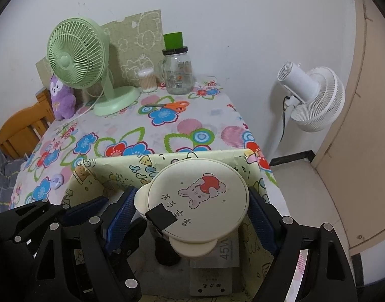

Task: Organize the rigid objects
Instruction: 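Lower the plug charger into the box and open the left tool while the right tool lowers the container, then lift both open tools out of the yellow box and pull back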

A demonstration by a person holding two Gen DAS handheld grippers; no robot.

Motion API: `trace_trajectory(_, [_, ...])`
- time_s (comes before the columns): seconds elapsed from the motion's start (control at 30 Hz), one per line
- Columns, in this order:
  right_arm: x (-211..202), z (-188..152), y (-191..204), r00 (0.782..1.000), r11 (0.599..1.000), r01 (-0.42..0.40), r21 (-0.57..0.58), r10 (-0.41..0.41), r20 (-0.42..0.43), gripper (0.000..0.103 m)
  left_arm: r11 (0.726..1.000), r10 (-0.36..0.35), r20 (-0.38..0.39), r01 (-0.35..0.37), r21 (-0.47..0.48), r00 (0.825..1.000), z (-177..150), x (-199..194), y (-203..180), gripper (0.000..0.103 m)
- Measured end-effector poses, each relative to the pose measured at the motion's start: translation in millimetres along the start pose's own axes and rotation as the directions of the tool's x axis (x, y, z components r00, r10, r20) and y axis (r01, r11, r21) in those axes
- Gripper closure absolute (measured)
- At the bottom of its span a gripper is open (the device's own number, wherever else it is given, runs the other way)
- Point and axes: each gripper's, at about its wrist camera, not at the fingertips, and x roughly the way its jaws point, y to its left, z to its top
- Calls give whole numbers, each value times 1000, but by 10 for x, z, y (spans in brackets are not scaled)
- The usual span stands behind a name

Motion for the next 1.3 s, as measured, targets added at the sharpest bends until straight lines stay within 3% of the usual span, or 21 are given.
trace_trajectory(0.13, [32, 3, -1, 1000, 1000, 0, 1, 0, -31, 17, 1000, -1, -1, 1, 8, 1000, -14, -11, -27, 37])
trace_trajectory(0.37, [82, 26, 30, 998, 1000, 24, -9, -25, -59, 17, 1000, 0, -2, 0, 2, 1000, -22, -17, -32, 33])
trace_trajectory(0.53, [76, 31, 14, 998, 1000, 7, -2, -7, -56, 16, 1000, -8, 8, 8, -4, 1000, -21, -37, -31, 23])
trace_trajectory(0.67, [26, 11, -3, 999, 1000, 7, 7, -7, -33, 6, 1000, -15, 16, 15, -1, 1000, -35, -62, -36, 20])
trace_trajectory(0.83, [-66, -28, 5, 1000, 1000, 4, 12, -4, -9, 6, 1000, -1, 33, 0, 16, 999, -74, -135, -68, 15])
trace_trajectory(1.3, [-442, -181, 149, 998, 999, 31, 5, -32, 58, 6, 999, 15, 90, -18, 32, 996, -265, -480, -64, 13])
